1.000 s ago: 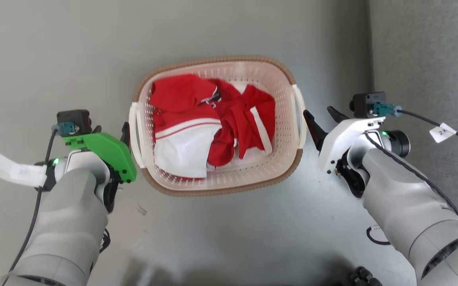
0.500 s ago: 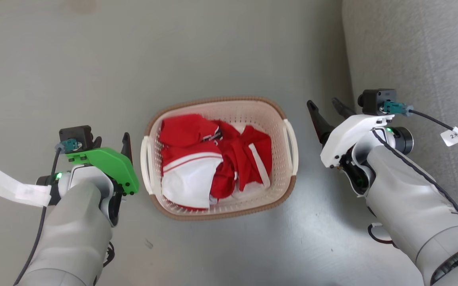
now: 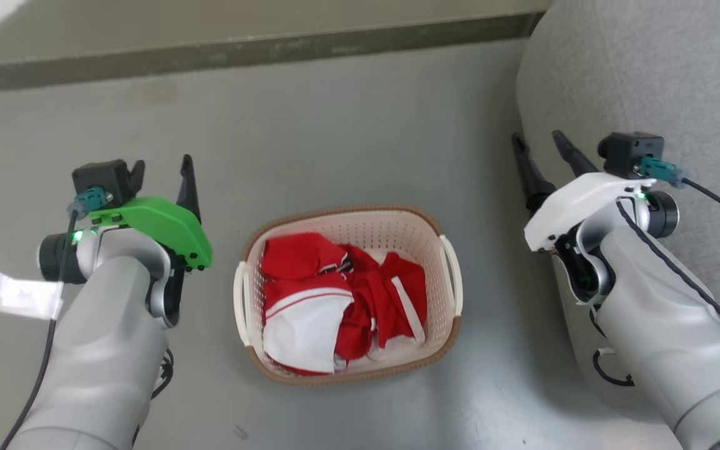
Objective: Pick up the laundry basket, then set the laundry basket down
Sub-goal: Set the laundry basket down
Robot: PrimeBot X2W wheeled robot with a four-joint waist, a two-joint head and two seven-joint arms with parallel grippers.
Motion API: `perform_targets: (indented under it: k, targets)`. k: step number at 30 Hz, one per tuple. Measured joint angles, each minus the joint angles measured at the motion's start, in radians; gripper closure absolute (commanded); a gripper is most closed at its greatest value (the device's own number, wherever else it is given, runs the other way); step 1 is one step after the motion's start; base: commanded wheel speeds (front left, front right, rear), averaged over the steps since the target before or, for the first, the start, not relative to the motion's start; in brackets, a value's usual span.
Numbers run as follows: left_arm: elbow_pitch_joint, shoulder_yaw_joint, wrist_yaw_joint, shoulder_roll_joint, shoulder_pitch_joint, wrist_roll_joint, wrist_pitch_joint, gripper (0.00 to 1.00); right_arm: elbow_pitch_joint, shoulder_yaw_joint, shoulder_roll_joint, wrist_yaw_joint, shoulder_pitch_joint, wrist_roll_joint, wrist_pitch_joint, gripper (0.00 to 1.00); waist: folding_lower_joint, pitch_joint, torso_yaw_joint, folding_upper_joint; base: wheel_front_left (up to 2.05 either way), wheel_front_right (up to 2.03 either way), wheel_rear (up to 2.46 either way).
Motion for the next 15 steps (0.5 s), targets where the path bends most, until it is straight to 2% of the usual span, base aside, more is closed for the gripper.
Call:
perform_targets:
  k: [10, 15]
  targets:
    - [-0.211, 0.051, 0.050, 0.033, 0.104, 0.091, -0.002, 0.00, -0.196, -0.095, -0.016, -0.054, 0.098, -0.114, -0.002, 0.00, 0.0000, -0.096, -0.001, 0.0000, 0.00, 0.00, 0.00]
    - [-0.297, 0.075, 0.063, 0.036, 0.170, 0.111, -0.003, 0.00, -0.284, -0.135, -0.018, -0.070, 0.153, -0.164, -0.003, 0.00, 0.0000, -0.134, -0.002, 0.0000, 0.00, 0.00, 0.00]
